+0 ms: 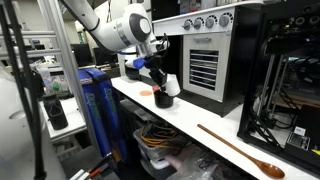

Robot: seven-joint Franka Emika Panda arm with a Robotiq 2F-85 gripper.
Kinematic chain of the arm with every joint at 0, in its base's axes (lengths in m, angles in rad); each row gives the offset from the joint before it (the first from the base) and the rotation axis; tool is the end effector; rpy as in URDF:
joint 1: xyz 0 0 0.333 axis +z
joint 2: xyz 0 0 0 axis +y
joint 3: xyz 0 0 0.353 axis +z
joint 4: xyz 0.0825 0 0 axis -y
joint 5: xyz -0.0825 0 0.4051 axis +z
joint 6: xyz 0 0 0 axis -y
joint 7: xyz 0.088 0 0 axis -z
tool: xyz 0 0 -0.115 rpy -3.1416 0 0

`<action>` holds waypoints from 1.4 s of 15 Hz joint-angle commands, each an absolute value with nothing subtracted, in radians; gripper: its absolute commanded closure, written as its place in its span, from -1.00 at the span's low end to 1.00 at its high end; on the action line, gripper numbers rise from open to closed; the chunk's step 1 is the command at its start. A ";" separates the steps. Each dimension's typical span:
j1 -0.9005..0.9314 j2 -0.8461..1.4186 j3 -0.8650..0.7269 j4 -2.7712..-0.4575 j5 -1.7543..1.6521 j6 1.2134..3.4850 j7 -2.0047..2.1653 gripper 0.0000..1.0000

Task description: Pour the contents of the white cup into the bowl

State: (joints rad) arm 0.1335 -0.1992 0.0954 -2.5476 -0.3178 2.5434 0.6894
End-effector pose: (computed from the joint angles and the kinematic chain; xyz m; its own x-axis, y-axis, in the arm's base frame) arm 0.4533 0.1080 0.3734 0.9418 -0.1928 0.2752 -0.2235 -0.9710 0.0846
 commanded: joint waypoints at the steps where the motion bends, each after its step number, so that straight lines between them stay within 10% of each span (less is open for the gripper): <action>1: 0.116 -0.250 0.038 -2.610 -0.069 2.619 0.454 0.95; 21: 0.047 -0.092 -0.030 -2.494 0.117 2.485 0.081 0.95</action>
State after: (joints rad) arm 0.0693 -0.1644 -0.0451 -2.5363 0.1151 2.4501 0.1198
